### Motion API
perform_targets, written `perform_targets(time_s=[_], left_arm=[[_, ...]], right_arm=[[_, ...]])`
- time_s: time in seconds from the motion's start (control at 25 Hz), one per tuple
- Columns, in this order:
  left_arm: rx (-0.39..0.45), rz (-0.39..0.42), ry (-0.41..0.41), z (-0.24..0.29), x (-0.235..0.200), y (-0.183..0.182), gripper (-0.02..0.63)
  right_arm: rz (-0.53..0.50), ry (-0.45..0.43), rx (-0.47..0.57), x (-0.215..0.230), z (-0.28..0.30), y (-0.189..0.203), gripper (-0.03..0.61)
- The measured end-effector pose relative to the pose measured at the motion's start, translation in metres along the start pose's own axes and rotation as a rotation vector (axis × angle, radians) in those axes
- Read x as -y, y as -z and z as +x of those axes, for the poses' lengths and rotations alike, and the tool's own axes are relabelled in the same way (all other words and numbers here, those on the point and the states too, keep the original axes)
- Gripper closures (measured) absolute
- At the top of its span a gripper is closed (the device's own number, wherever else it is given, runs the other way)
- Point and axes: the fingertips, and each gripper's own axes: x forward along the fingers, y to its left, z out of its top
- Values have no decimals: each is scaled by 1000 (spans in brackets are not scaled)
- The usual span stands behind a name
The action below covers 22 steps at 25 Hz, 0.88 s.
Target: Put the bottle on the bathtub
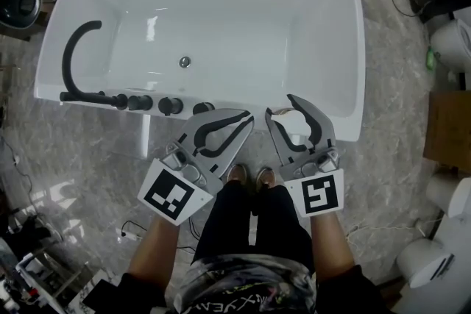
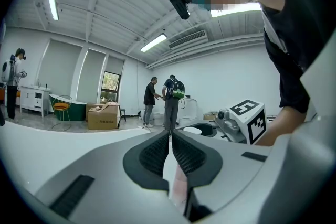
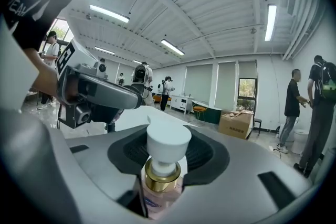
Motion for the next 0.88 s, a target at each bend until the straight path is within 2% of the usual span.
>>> perform_targets(time_s=[0.24, 0.36, 0.48, 0.68, 0.88], left_arm=[[2, 17, 21, -3, 6, -17, 578], [3, 20, 25, -6, 9, -27, 578], [9, 18, 23, -10, 14, -37, 578], [6, 29, 27, -19, 23, -57, 578], [13, 56, 42, -28, 34, -96, 578]], right_arm=[[-41, -11, -27, -1, -4, -7, 393], [-38, -26, -41, -2, -5, -7, 336], [-66, -34, -55, -2, -9, -11, 327], [-76, -34, -28, -3, -19, -41, 302], [-90, -39, 2, -4, -36, -92, 297]])
